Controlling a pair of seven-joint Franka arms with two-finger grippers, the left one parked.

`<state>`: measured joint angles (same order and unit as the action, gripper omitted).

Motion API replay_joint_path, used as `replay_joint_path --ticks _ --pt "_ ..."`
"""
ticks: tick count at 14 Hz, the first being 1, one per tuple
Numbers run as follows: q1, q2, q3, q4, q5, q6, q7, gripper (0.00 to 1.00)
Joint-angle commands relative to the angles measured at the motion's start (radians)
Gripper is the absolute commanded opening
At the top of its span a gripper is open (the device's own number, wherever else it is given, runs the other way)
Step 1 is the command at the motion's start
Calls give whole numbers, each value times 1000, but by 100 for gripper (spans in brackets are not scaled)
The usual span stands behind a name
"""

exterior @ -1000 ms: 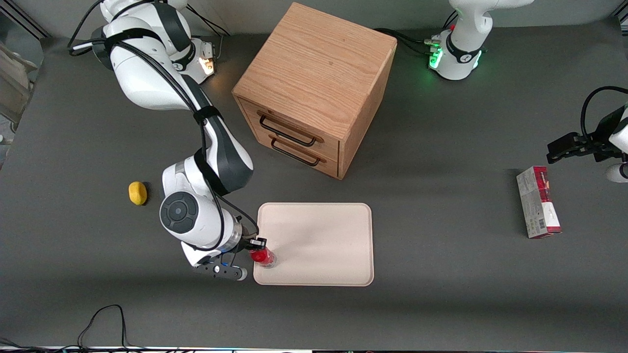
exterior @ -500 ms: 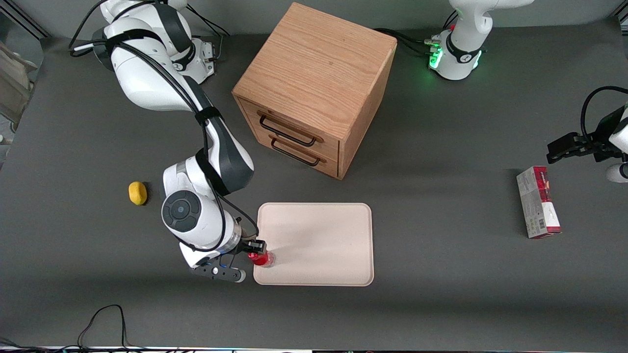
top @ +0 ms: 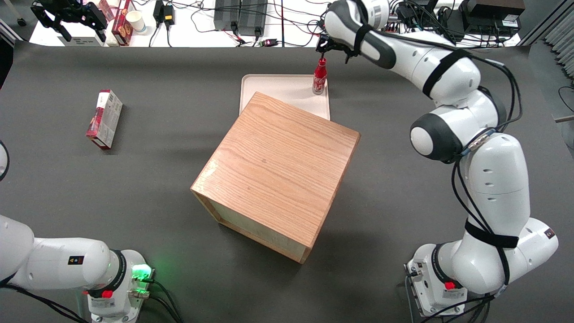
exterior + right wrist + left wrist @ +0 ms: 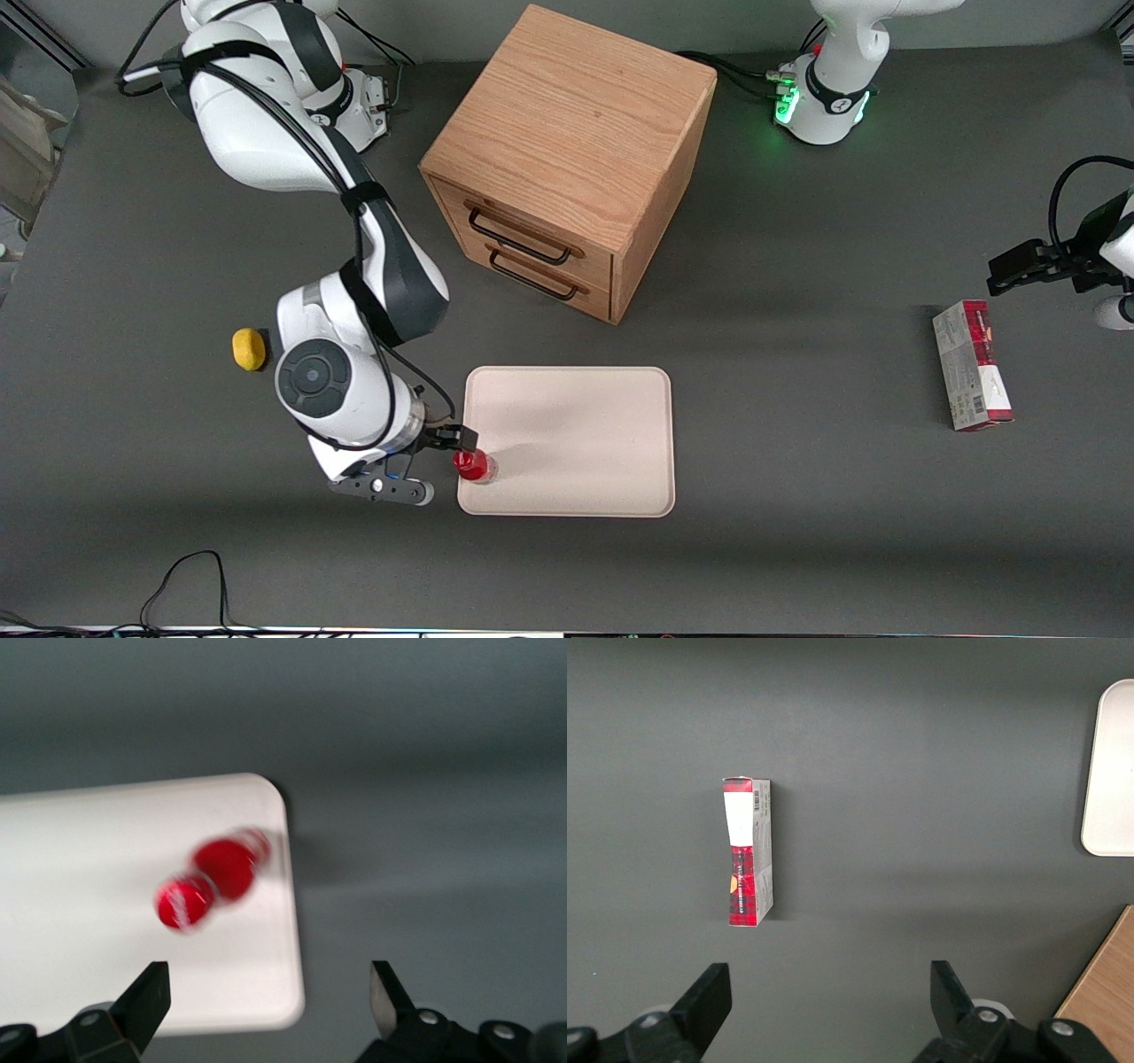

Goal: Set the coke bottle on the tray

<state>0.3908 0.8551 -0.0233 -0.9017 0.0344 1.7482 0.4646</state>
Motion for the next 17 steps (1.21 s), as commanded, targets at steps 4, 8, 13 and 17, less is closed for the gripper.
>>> replay_joint_path --ticks 4,8,13,17 --pt "-160 -477 -1 -602 2 20 -390 100" --pt "-224 -817 -82 -998 -2 109 -599 100" --pt "-222 -952 -167 -1024 -7 -5 -663 100" --pt "-221 -943 -165 -976 -7 -9 -649 100"
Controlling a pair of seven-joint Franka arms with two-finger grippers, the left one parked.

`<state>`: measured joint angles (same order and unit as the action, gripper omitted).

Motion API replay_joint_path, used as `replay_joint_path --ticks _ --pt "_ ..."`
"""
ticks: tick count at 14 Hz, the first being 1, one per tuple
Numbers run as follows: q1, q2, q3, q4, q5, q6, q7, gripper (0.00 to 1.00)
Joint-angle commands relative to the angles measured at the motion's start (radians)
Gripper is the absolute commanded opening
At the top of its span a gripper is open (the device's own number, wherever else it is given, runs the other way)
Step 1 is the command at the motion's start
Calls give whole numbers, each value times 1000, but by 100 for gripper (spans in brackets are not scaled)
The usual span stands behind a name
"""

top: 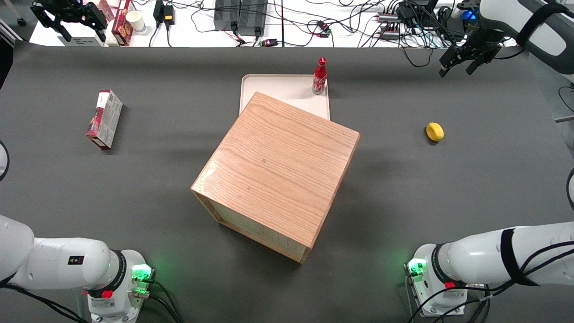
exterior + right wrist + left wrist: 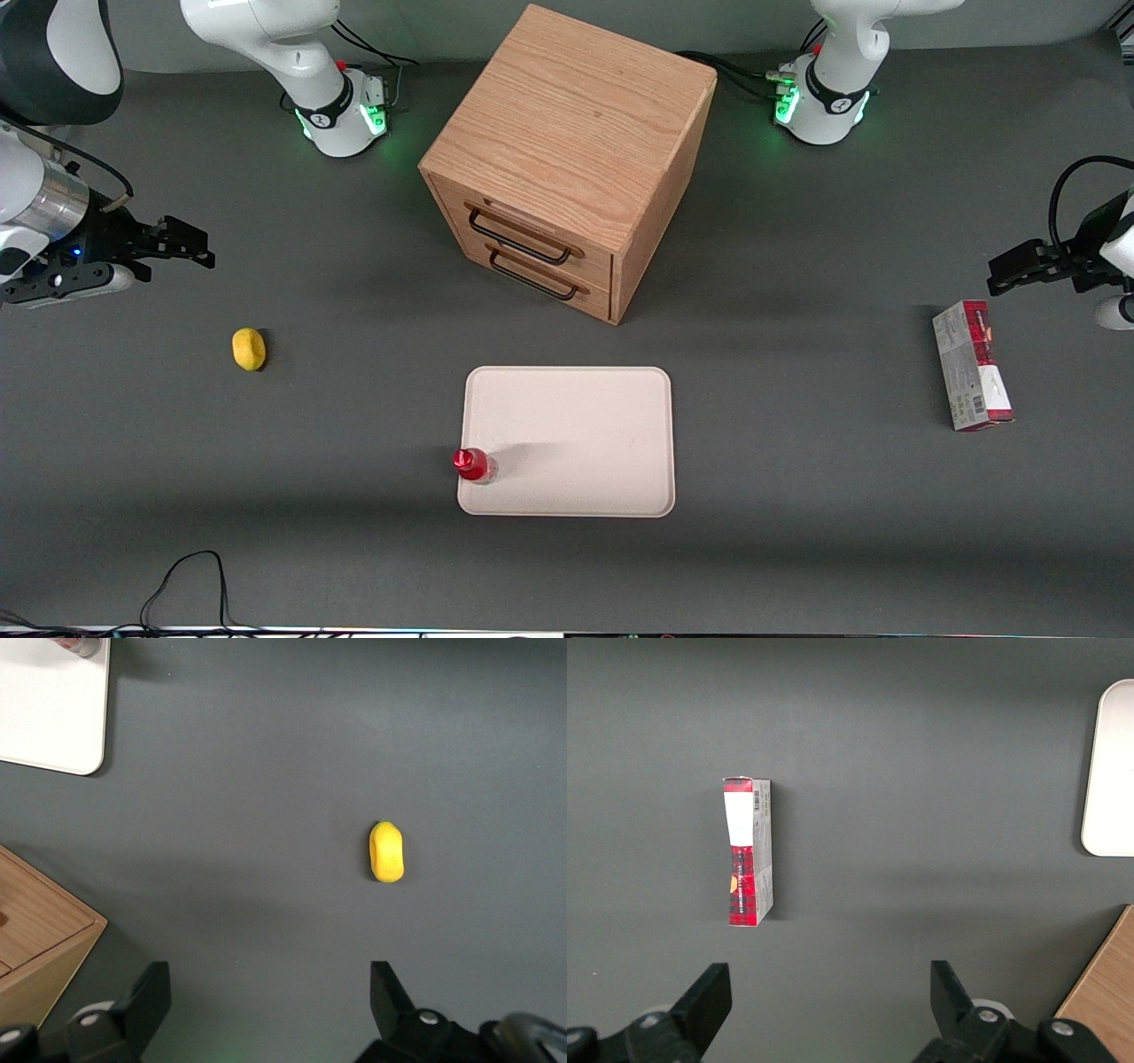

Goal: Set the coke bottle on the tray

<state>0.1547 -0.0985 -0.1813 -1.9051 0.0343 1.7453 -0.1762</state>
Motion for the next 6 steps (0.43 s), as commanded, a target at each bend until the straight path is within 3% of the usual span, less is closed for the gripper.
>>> replay_joint_path --ticks 1,3,4,5,6 --pt "17 13 -3 41 -8 -7 -6 100" --pt "-13 11 14 50 -5 -26 -9 100" --pt "-143 13 133 63 -1 -61 -20 100" --pt "-174 16 213 78 -5 -70 -19 100" --pt "-144 22 186 81 -5 -70 -6 100"
